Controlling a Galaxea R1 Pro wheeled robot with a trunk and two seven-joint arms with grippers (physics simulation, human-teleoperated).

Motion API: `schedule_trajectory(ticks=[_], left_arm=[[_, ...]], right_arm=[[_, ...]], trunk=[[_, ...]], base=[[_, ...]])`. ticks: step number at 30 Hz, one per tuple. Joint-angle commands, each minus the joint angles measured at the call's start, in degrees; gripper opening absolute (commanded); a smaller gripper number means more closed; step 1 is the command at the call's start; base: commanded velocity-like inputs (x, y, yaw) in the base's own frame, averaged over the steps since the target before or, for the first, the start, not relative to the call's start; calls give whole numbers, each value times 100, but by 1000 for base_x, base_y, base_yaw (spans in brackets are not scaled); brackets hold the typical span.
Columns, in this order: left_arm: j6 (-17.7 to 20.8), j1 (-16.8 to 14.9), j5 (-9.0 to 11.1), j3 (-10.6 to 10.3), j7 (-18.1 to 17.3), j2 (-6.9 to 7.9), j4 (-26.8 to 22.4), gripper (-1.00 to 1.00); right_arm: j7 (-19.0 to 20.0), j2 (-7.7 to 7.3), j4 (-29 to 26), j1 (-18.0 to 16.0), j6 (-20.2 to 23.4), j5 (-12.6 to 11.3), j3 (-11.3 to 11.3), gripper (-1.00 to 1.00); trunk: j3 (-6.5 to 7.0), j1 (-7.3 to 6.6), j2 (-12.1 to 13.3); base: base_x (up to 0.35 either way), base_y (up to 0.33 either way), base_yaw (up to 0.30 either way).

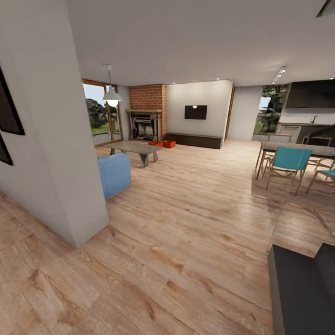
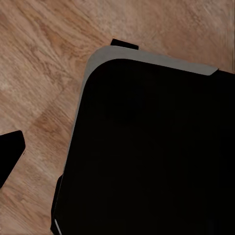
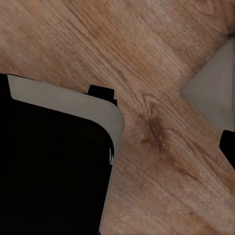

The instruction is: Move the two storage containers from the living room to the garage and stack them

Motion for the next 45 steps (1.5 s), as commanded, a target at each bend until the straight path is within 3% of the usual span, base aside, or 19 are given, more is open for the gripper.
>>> schedule_trajectory(ticks=[1, 32, 45], left_arm=[[6, 1, 6, 19, 6, -3, -5, 100], [58, 1, -3, 0, 0, 11, -5, 100], [48, 1, -3, 0, -2, 3, -5, 100]], right_arm=[[16, 2, 15, -7, -34, -59, 46, 100], [41, -7, 18, -7, -36, -60, 50, 100], [44, -6, 20, -7, -32, -77, 42, 100]], trunk=[[-5, 3, -3], [-5, 3, -3], [-5, 3, -3]], base=[[333, 0, -152], [333, 0, -9], [333, 55, -228]])
